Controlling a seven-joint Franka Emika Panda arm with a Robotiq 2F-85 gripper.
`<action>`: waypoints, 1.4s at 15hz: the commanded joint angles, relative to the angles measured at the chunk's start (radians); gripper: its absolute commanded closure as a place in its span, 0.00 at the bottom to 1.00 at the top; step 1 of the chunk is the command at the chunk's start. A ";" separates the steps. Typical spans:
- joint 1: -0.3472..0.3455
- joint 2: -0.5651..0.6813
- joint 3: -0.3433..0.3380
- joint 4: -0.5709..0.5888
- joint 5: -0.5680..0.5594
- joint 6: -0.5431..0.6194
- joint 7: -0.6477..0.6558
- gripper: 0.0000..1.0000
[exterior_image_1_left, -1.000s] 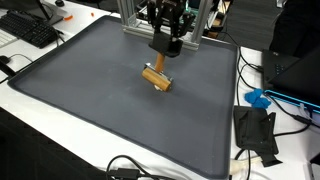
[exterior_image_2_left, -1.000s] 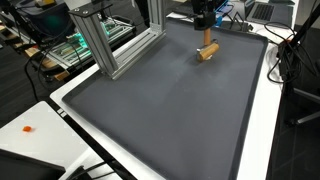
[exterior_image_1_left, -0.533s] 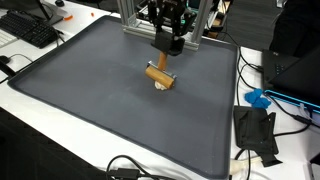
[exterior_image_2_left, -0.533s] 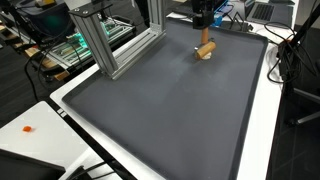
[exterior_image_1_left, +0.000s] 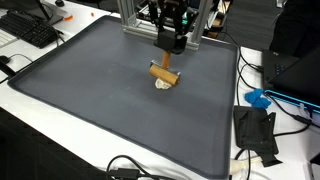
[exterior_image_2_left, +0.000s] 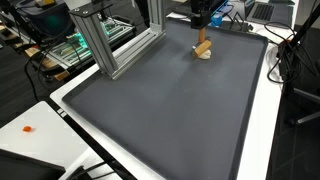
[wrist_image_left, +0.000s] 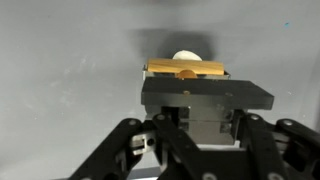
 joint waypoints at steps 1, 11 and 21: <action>0.010 0.005 0.001 -0.039 0.045 -0.028 -0.071 0.71; 0.007 -0.013 0.009 -0.085 0.040 0.066 -0.249 0.71; 0.010 0.006 0.015 -0.173 0.041 0.332 -0.332 0.71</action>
